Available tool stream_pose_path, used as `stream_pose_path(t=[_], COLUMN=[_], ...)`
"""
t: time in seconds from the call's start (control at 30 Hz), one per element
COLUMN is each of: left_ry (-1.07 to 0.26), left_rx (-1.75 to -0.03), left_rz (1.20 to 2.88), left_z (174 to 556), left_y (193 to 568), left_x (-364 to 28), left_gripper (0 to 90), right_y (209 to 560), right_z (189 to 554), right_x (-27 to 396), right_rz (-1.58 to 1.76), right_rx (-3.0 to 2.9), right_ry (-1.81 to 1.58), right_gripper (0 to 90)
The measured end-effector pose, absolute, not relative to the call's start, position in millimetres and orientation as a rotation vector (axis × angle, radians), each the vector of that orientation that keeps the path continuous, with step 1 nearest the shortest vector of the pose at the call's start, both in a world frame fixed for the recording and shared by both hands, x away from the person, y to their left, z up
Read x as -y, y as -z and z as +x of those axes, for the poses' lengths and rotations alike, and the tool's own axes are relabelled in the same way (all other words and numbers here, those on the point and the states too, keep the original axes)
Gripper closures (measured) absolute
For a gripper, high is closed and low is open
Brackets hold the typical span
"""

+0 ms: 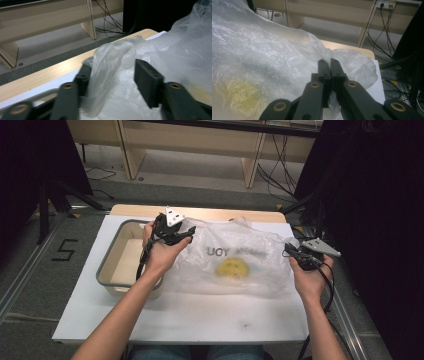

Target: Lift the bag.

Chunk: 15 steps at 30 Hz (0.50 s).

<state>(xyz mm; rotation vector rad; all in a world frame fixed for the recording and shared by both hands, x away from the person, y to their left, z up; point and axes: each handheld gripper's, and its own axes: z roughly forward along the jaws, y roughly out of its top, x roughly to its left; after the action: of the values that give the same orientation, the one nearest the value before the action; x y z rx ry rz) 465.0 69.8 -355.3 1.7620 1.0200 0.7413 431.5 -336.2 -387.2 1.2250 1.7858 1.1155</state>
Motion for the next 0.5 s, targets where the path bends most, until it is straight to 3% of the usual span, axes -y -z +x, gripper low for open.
stream_pose_path(t=[0.17, 0.5], left_ry=[-0.742, -0.7], left_rx=[-1.046, -1.028], left_rz=[1.749, 1.761], left_z=[459, 451], left_y=[351, 349], left_x=[-74, -80], left_gripper=[34.6, 29.9], right_y=[387, 386], right_z=[432, 432], right_x=[337, 336], right_rz=[1.229, 1.231], right_rx=[-1.785, -1.781], right_ry=[-1.109, -1.111], right_gripper=[89.9, 89.7])
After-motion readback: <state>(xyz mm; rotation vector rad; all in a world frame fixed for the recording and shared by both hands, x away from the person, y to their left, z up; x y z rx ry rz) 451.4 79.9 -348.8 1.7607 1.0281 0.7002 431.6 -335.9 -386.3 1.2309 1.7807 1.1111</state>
